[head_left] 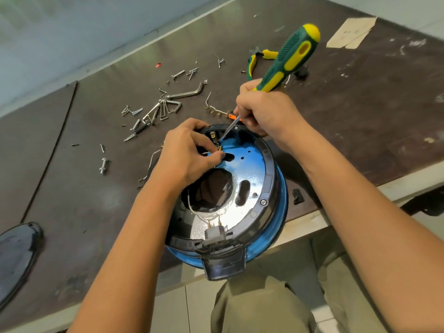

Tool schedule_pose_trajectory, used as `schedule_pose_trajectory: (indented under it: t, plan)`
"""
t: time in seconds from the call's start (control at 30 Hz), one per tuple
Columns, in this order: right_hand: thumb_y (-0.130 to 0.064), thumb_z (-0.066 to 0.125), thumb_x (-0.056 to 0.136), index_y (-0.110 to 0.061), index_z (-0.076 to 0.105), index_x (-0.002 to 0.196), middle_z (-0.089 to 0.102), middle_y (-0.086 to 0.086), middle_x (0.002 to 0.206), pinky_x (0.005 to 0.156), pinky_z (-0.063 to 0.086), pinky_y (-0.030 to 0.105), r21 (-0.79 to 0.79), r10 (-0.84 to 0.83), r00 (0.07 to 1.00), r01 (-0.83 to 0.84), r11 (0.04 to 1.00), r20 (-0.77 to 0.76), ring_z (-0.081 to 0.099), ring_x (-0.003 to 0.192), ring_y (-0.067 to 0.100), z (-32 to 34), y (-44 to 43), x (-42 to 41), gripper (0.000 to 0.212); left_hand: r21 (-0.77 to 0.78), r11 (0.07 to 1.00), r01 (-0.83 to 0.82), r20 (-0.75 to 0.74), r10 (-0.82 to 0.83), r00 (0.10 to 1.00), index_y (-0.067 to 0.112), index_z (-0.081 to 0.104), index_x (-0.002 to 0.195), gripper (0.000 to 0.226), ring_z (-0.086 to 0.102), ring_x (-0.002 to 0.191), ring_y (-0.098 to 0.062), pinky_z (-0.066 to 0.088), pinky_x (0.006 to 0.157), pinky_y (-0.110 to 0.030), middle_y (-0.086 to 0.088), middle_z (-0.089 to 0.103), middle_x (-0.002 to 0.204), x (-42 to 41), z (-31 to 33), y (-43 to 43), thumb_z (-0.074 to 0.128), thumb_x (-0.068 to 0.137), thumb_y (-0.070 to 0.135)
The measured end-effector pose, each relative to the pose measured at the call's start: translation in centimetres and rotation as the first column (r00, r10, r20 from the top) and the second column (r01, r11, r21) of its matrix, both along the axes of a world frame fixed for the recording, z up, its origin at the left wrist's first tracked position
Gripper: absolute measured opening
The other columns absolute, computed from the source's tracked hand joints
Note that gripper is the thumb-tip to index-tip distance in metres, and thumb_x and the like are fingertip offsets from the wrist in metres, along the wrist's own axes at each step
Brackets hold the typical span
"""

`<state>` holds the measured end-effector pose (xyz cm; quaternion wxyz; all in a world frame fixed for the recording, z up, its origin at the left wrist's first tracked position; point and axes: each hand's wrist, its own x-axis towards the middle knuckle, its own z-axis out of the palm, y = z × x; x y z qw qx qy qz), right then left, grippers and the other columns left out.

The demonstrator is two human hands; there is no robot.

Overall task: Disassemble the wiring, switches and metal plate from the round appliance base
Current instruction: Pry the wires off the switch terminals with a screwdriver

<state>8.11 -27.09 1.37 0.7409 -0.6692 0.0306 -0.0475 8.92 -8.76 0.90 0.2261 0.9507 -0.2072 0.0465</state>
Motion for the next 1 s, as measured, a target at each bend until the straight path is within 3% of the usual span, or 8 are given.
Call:
schedule_pose_trajectory:
  t: [0.07, 0.13, 0.23, 0.37, 0.5, 0.6, 0.77, 1.0]
  plan:
    - [0.013, 0.045, 0.074, 0.000, 0.047, 0.065, 0.031, 0.004, 0.047, 0.039, 0.019, 0.012, 0.014, 0.023, 1.000, -0.023, 1.000, 0.006, 0.024, 0.031, 0.009, 0.1, -0.1, -0.2, 0.016, 0.008, 1.000, 0.016, 0.002, -0.016, 1.000, 0.024, 0.081, 0.079, 0.011, 0.052, 0.093, 0.000, 0.036, 0.073, -0.005, 0.007, 0.061, 0.119, 0.0, 0.1, 0.1, 0.085, 0.073, 0.032]
    - [0.013, 0.046, 0.074, -0.002, 0.042, 0.061, 0.031, 0.005, 0.050, 0.039, 0.019, 0.013, 0.010, 0.027, 1.000, -0.027, 1.000, 0.013, 0.024, 0.031, 0.010, 0.1, -0.2, -0.1, 0.021, 0.008, 0.999, 0.031, 0.009, -0.031, 0.999, 0.023, 0.081, 0.081, 0.016, 0.053, 0.097, -0.002, 0.032, 0.075, -0.001, 0.005, 0.062, 0.119, 0.0, 0.2, 0.3, 0.086, 0.072, 0.034]
    - [0.011, 0.047, 0.074, -0.007, 0.036, 0.057, 0.032, 0.005, 0.049, 0.041, 0.018, 0.014, -0.026, 0.049, 0.999, -0.048, 0.998, 0.019, 0.024, 0.033, 0.012, 0.1, -0.4, -0.1, 0.027, -0.017, 1.000, 0.016, 0.007, -0.016, 1.000, 0.021, 0.081, 0.082, 0.021, 0.056, 0.105, -0.003, 0.035, 0.081, -0.006, 0.005, 0.064, 0.121, 0.0, 0.5, 0.6, 0.088, 0.069, 0.036]
    - [0.012, 0.047, 0.075, -0.010, 0.033, 0.053, 0.031, 0.002, 0.041, 0.040, 0.019, 0.015, -0.061, 0.082, 0.995, -0.079, 0.995, 0.055, 0.023, 0.034, 0.012, 0.1, -0.6, -0.3, 0.034, -0.089, 0.996, -0.028, 0.001, 0.029, 1.000, 0.018, 0.080, 0.074, 0.022, 0.055, 0.105, 0.001, 0.033, 0.078, 0.002, 0.007, 0.065, 0.117, 0.1, 0.7, 1.3, 0.089, 0.064, 0.036]
    - [0.010, 0.055, 0.079, -0.009, 0.040, 0.053, 0.037, 0.006, 0.047, 0.045, 0.029, 0.020, -0.188, 0.126, 0.986, -0.104, 0.977, 0.110, 0.038, 0.043, 0.012, -0.1, -0.9, -0.8, 0.036, -0.015, 0.994, -0.106, 0.010, 0.106, 0.994, 0.012, 0.078, 0.068, 0.029, 0.056, 0.101, -0.005, 0.046, 0.082, -0.021, -0.001, 0.064, 0.116, 0.2, 0.8, 1.9, 0.088, 0.061, 0.038]
    - [-0.001, 0.064, 0.083, -0.010, 0.055, 0.058, 0.059, 0.010, 0.056, 0.066, 0.046, 0.034, -0.295, 0.144, 0.982, -0.103, 0.950, 0.123, 0.055, 0.061, 0.020, -0.5, -1.4, -1.2, 0.028, -0.014, 0.992, -0.128, 0.005, 0.128, 0.992, 0.010, 0.079, 0.071, 0.024, 0.057, 0.101, -0.008, 0.050, 0.084, -0.030, -0.003, 0.064, 0.118, 0.2, 0.7, 2.2, 0.088, 0.066, 0.032]
    - [-0.007, 0.069, 0.092, -0.006, 0.068, 0.073, 0.072, 0.009, 0.067, 0.064, 0.047, 0.015, -0.393, 0.249, 0.952, -0.164, 0.905, 0.177, 0.062, 0.061, 0.008, -0.4, -1.7, -1.9, 0.019, -0.017, 0.992, -0.126, -0.004, 0.126, 0.992, 0.010, 0.078, 0.068, 0.021, 0.058, 0.099, -0.006, 0.051, 0.086, -0.032, 0.002, 0.065, 0.116, 0.1, 0.5, 2.2, 0.087, 0.070, 0.029]
    - [0.000, 0.069, 0.092, -0.013, 0.071, 0.079, 0.072, 0.000, 0.065, 0.062, 0.050, 0.015, -0.415, 0.313, 0.932, -0.214, 0.884, 0.185, 0.067, 0.063, 0.004, -0.5, -1.5, -2.3, 0.018, -0.033, 0.996, -0.086, -0.001, 0.086, 0.996, 0.019, 0.079, 0.075, 0.012, 0.057, 0.103, -0.007, 0.046, 0.085, -0.023, 0.001, 0.063, 0.120, 0.0, 0.3, 1.9, 0.088, 0.069, 0.026]
